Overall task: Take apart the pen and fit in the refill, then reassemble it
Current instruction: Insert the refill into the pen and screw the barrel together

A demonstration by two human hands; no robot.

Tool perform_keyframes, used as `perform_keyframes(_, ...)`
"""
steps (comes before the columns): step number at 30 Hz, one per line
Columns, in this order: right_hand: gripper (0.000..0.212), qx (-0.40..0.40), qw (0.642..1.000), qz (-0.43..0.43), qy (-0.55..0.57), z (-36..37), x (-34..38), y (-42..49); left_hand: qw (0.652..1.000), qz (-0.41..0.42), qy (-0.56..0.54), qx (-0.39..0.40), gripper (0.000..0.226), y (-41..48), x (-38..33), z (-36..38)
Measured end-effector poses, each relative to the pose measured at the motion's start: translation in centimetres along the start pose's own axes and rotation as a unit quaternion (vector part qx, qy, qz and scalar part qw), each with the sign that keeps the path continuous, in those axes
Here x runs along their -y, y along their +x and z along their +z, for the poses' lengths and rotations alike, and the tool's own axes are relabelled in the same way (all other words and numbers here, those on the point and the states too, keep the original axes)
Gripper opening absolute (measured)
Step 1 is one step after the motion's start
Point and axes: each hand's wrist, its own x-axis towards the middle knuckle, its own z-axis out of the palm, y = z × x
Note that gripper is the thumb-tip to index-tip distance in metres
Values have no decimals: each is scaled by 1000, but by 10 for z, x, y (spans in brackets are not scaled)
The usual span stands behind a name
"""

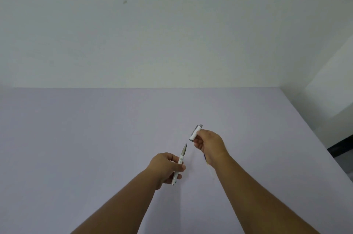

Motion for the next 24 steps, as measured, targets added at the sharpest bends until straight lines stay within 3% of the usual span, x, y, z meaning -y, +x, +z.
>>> perform_keyframes(10,18,95,992,9,-82,2,-6,-20,999,19,-25,12,15,-7,-3,6)
perform_keyframes(24,14,127,983,1,-131,3,-5,-22,999,24,-43,4,10,-3,-5,9)
